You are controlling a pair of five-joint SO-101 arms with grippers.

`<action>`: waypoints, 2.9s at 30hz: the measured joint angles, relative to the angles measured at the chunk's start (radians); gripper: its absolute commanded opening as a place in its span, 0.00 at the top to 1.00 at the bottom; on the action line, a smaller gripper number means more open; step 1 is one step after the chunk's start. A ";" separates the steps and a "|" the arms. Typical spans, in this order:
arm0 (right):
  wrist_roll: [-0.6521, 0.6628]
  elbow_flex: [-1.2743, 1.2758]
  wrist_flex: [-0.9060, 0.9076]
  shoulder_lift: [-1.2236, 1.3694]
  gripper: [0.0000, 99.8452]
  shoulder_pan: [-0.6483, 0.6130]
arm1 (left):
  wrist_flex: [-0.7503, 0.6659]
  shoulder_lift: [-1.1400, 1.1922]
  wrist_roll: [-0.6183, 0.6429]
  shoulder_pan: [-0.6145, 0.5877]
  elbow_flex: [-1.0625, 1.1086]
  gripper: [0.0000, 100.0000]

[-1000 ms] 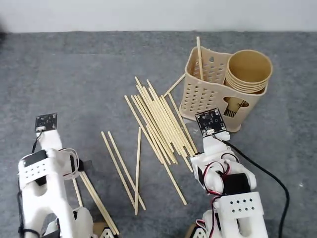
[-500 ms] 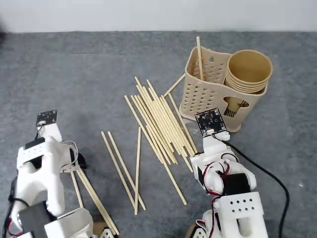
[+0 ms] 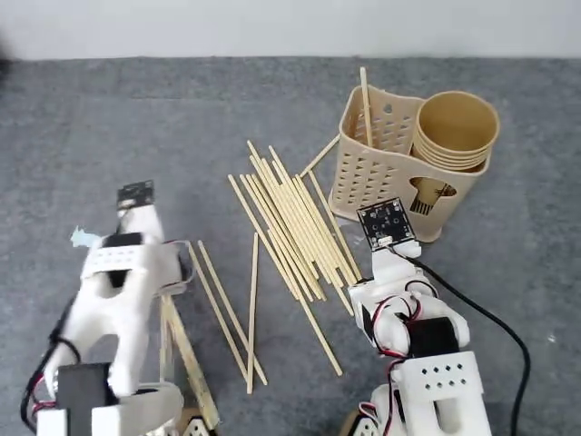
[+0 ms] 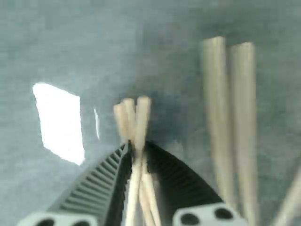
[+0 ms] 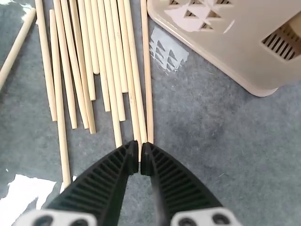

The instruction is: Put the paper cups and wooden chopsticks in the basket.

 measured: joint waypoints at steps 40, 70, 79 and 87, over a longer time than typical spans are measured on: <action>0.000 0.000 0.000 0.000 0.97 -0.002 | -0.256 0.041 0.433 0.348 -1.080 0.99; 0.000 0.000 0.000 0.000 0.97 -0.002 | -0.735 0.287 0.247 0.528 -1.082 0.86; 0.000 0.000 0.000 0.000 0.97 -0.002 | -0.462 0.201 0.269 0.528 -1.082 0.83; 0.000 0.000 0.000 0.000 0.97 -0.002 | -0.115 0.018 0.290 0.433 -1.082 0.83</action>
